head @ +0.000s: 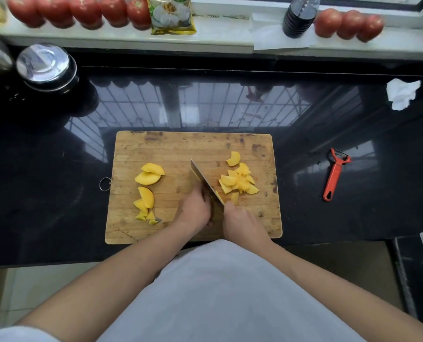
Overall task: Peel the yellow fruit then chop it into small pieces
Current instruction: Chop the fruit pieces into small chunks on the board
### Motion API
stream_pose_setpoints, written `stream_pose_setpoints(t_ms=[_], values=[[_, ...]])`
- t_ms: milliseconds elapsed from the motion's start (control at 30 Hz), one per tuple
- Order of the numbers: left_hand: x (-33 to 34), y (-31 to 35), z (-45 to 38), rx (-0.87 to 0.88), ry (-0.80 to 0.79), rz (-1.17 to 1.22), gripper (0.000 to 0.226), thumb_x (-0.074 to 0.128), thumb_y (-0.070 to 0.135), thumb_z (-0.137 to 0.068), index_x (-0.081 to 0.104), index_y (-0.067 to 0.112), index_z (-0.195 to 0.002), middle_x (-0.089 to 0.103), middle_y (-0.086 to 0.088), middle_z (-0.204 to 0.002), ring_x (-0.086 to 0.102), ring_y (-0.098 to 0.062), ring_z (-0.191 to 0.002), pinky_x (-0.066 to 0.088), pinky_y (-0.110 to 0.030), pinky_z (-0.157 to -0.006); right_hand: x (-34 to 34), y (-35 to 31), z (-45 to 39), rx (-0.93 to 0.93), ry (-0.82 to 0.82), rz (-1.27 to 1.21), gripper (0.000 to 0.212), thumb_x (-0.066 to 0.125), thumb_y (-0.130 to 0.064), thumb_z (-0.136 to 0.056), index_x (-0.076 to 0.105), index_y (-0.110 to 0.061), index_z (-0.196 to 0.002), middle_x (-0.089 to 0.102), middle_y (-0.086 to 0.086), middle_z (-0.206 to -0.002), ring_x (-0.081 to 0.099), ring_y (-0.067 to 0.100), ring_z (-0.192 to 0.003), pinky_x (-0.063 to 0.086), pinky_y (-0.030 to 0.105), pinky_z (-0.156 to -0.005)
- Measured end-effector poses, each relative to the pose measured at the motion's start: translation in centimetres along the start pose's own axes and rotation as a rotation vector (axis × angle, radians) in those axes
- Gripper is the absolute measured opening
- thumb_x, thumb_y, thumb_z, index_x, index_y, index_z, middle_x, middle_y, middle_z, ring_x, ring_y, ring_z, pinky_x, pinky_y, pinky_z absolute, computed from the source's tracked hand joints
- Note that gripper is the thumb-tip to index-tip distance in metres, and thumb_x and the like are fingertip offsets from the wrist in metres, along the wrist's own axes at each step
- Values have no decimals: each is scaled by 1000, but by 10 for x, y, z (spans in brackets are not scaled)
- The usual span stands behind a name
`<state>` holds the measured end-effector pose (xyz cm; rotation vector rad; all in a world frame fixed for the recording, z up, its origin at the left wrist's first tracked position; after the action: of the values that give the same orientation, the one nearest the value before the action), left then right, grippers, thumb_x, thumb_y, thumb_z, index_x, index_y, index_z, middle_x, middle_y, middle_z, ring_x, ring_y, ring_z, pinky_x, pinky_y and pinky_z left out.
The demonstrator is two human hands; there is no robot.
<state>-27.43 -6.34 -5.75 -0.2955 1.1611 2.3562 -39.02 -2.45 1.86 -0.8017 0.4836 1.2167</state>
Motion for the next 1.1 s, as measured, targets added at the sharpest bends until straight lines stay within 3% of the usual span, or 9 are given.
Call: stream_pose_setpoints(t_ms=[167, 267, 433, 633, 800, 967, 1100], values=[[1, 0, 2, -14, -16, -3, 13, 38, 33, -109, 50, 30, -105, 72, -9, -88, 73, -23, -52, 63, -43, -53, -12, 0, -6, -9, 142, -82, 5, 44, -22, -105, 47, -19, -103, 65, 8, -90, 63, 26, -78, 58, 49, -70], [-1, -8, 4, -45, -12, 60, 13, 43, 27, -109, 48, 26, -97, 72, -12, -90, 74, -25, -57, 63, -39, -53, -7, 9, 4, 2, 130, -86, 4, 43, -21, -106, 46, -21, -105, 63, 4, -88, 62, 22, -77, 58, 46, -70], [-2, -13, 5, -53, 6, 95, 15, 46, 27, -108, 49, 28, -93, 71, -12, -93, 75, -27, -63, 64, -50, -60, 1, 18, 15, 4, 72, -16, 6, 39, -18, -106, 43, -20, -101, 62, 8, -89, 60, 28, -80, 55, 48, -72], [-3, -6, 5, -32, 0, 76, 10, 48, 28, -108, 51, 28, -98, 71, -10, -93, 74, -24, -56, 62, -38, -52, 3, 14, 17, 12, 57, 5, 7, 42, -13, -103, 44, -19, -102, 60, 6, -87, 61, 28, -82, 56, 46, -72], [-1, -5, 4, -26, -3, 66, 9, 45, 26, -107, 53, 30, -106, 71, -6, -96, 74, -26, -55, 64, -48, -57, 5, 12, 17, 22, 11, 16, 8, 41, -10, -102, 42, -18, -104, 56, 5, -87, 62, 29, -85, 56, 46, -74], [-1, -1, 4, -28, -12, 87, 15, 43, 24, -108, 55, 31, -116, 69, -4, -99, 73, -26, -53, 64, -47, -57, 6, 0, 8, 10, -25, 7, 9, 41, -9, -100, 38, -17, -100, 49, 4, -83, 58, 33, -88, 44, 43, -70], [-3, 1, 6, -22, -10, 66, 15, 43, 23, -109, 56, 27, -114, 73, -8, -92, 74, -23, -54, 64, -40, -53, -9, -12, -8, -22, 83, -93, 7, 45, -22, -103, 41, -16, -99, 57, 9, -88, 59, 34, -85, 50, 48, -71]])
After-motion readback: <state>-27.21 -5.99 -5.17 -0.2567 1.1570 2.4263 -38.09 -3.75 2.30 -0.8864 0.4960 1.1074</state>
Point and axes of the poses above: each hand's wrist, its own z-axis away from the middle knuckle, its own x-axis out of the palm, y = z × x, the point moved 9 cm from there along -z, towards the middle knuckle
